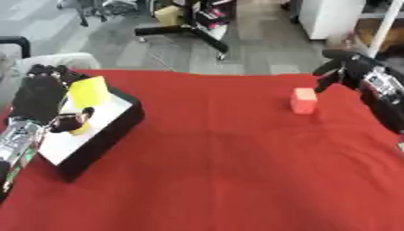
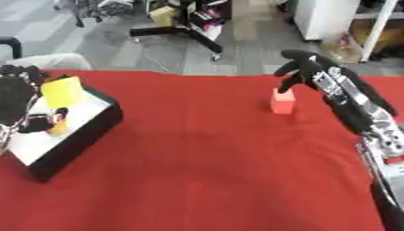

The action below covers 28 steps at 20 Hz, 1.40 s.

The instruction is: Pick up the objects with one hand, pass them to the other hand, and then place them into the box on the other side of the table.

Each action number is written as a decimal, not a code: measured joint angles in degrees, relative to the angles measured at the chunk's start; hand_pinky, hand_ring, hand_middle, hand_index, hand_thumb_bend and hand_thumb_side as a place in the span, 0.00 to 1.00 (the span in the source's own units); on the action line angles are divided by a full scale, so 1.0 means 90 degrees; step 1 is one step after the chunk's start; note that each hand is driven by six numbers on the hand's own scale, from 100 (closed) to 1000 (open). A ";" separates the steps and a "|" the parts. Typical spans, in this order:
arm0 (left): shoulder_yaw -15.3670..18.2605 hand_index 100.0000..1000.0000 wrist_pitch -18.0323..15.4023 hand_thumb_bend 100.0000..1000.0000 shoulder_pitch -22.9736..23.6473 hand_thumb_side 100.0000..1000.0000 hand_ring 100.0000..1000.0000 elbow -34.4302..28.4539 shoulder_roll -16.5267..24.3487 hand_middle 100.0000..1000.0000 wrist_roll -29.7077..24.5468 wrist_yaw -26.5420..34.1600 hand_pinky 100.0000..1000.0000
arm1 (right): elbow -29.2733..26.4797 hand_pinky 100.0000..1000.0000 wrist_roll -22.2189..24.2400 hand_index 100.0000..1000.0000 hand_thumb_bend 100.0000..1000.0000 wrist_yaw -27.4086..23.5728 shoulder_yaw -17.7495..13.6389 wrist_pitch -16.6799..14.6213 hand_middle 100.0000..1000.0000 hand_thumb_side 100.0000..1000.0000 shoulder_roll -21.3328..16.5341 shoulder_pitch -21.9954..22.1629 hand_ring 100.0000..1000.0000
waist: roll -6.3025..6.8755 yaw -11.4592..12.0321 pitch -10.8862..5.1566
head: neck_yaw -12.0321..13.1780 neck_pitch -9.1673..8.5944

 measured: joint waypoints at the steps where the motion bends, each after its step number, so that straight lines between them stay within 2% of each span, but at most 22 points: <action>1: 0.0000 0.98 0.0079 1.00 -0.0003 0.89 0.80 0.0152 0.0001 0.83 -0.0092 0.0076 0.87 | 0.0012 0.76 0.0007 0.89 0.00 -0.0001 0.0001 0.0000 0.63 1.00 0.0008 0.0012 0.55 | 0.0001 0.0000 0.0000 | -0.0031 0.0040; 4: 0.0002 0.99 0.0247 1.00 -0.0179 0.91 0.81 0.0614 0.0005 0.86 -0.0374 0.0205 0.88 | 0.0054 0.76 0.0030 0.89 0.00 -0.0004 0.0001 0.0003 0.62 1.00 0.0040 0.0046 0.55 | 0.0002 -0.0003 0.0000 | -0.0101 0.0117; 6: 0.0074 0.98 0.0228 1.00 -0.0394 0.86 0.80 0.0849 0.0010 0.84 -0.0562 0.0184 0.87 | 0.0075 0.76 0.0034 0.89 0.00 -0.0004 0.0000 0.0003 0.62 1.00 0.0040 0.0050 0.55 | 0.0003 -0.0001 -0.0002 | -0.0131 0.0148; 8: 0.0218 0.96 0.0133 0.95 -0.0588 0.81 0.77 0.0879 0.0020 0.81 -0.0749 0.0101 0.85 | 0.0088 0.76 0.0035 0.89 0.00 -0.0004 -0.0002 0.0003 0.62 1.00 0.0040 0.0055 0.55 | 0.0003 0.0010 -0.0008 | -0.0160 0.0175; 9: 0.0305 0.93 0.0068 0.88 -0.0658 0.78 0.74 0.0824 0.0031 0.78 -0.0843 0.0070 0.84 | 0.0105 0.76 0.0034 0.89 0.00 -0.0004 -0.0003 0.0002 0.62 1.00 0.0040 0.0064 0.55 | 0.0002 0.0016 -0.0016 | -0.0169 0.0188; 10: 0.0393 0.93 -0.0002 0.85 -0.0718 0.78 0.74 0.0728 0.0035 0.77 -0.0914 0.0061 0.83 | 0.0114 0.76 0.0034 0.89 0.00 -0.0004 -0.0005 0.0002 0.62 1.00 0.0039 0.0082 0.55 | 0.0002 0.0030 -0.0020 | -0.0176 0.0192; 12: 0.0554 0.86 -0.0163 0.65 -0.0790 0.77 0.66 0.0475 0.0023 0.69 -0.0943 0.0096 0.79 | 0.0150 0.76 0.0030 0.89 0.00 -0.0003 -0.0012 -0.0002 0.62 1.00 0.0039 0.0099 0.55 | -0.0001 0.0053 -0.0021 | -0.0213 0.0193; 17: 0.0784 0.80 -0.0616 0.47 -0.0816 0.74 0.58 -0.0264 -0.0515 0.61 -0.0627 0.0465 0.75 | 0.0297 0.76 -0.0064 0.89 0.00 0.0110 -0.0134 -0.0072 0.63 0.99 -0.0033 0.0092 0.55 | -0.0042 0.0082 -0.0023 | -0.0438 0.0194; 20: 0.0831 0.78 -0.0884 0.44 -0.0761 0.73 0.56 -0.0694 -0.0927 0.59 -0.0372 0.0719 0.73 | 0.0520 0.77 -0.0201 0.90 0.00 0.0289 -0.0219 -0.0189 0.65 0.97 -0.0271 -0.0069 0.57 | -0.0100 0.0102 -0.0022 | -0.0734 0.0195; 23: 0.0814 0.77 -0.1168 0.43 -0.0525 0.74 0.55 -0.1149 -0.1369 0.57 -0.0091 0.0999 0.72 | 0.0901 0.78 -0.0336 0.93 0.00 0.0544 -0.0247 -0.0383 0.73 0.90 -0.0658 -0.0380 0.63 | -0.0102 0.0215 0.0006 | -0.1196 0.0193; 26: 0.0662 0.77 -0.1465 0.42 -0.0253 0.75 0.55 -0.1624 -0.1838 0.57 0.0205 0.1302 0.72 | 0.1362 0.79 -0.0348 0.94 0.00 0.0834 -0.0226 -0.0611 0.78 0.86 -0.1111 -0.0806 0.69 | -0.0028 0.0431 0.0076 | -0.1670 0.0154; 27: 0.0589 0.76 -0.1565 0.42 -0.0169 0.75 0.54 -0.1789 -0.1993 0.56 0.0305 0.1396 0.72 | 0.1519 0.81 -0.0332 0.96 0.00 0.0932 -0.0203 -0.0681 0.82 0.82 -0.1266 -0.0932 0.75 | 0.0016 0.0508 0.0094 | -0.1817 0.0122; 28: 0.0499 0.76 -0.1664 0.41 -0.0104 0.76 0.54 -0.1945 -0.2151 0.56 0.0403 0.1492 0.72 | 0.1678 0.81 -0.0301 0.96 0.00 0.1031 -0.0192 -0.0734 0.83 0.82 -0.1414 -0.1044 0.76 | 0.0056 0.0598 0.0118 | -0.1983 0.0073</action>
